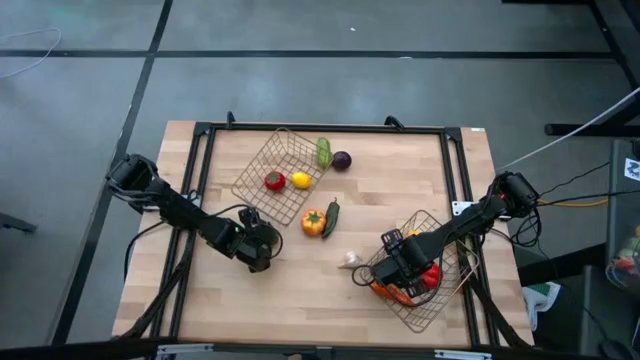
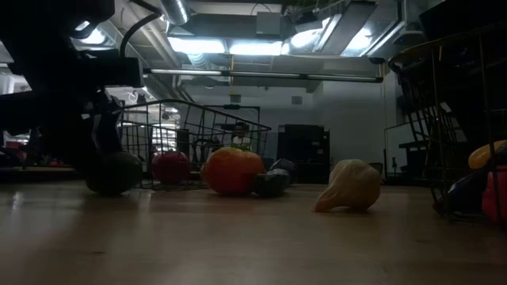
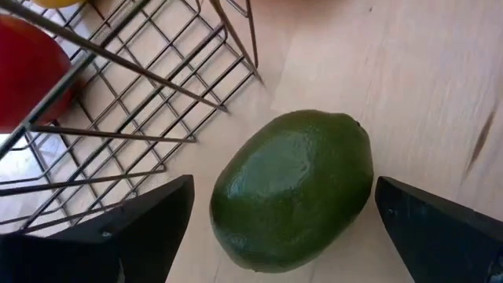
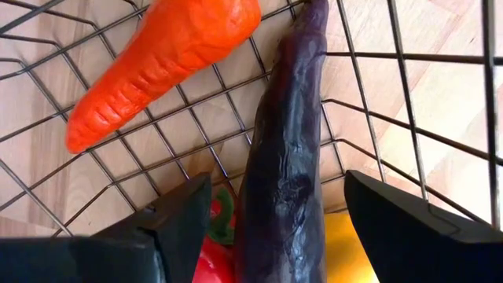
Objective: Sort produce into baskets
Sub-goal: Put the avocado into the top basket
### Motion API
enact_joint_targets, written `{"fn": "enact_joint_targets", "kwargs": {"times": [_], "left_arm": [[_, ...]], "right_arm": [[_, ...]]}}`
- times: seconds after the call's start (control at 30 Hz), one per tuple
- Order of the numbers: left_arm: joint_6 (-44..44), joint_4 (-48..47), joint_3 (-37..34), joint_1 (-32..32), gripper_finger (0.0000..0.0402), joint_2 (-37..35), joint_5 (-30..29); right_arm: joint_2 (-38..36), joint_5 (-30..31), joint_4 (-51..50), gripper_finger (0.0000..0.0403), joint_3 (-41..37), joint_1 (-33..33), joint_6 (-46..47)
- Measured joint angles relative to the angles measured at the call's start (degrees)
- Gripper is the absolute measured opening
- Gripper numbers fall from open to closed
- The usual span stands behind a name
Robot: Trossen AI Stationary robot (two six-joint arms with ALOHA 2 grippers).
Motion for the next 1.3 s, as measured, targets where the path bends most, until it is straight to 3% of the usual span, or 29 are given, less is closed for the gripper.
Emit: {"fn": "enact_joint_targets", "kwargs": {"times": [0.7,1.0,1.3], "left_arm": [[-3.33,3.36,-0.69,0.0,0.0255,0.0,3.55],[-5.85,5.18,0.94,0.0,0.0252,0.0,3.69],[-5.84,5.01,8.44,0.0,0.0253,0.0,7.34]], "right_arm": [[0.02,0.0,-0.55,0.0287,0.02,0.0,0.01],[0.01,-0.02,-2.69,0.0287,0.01,0.0,0.02],[0.0,-0.02,-3.08,0.0287,0.02,0.0,0.0]]}}
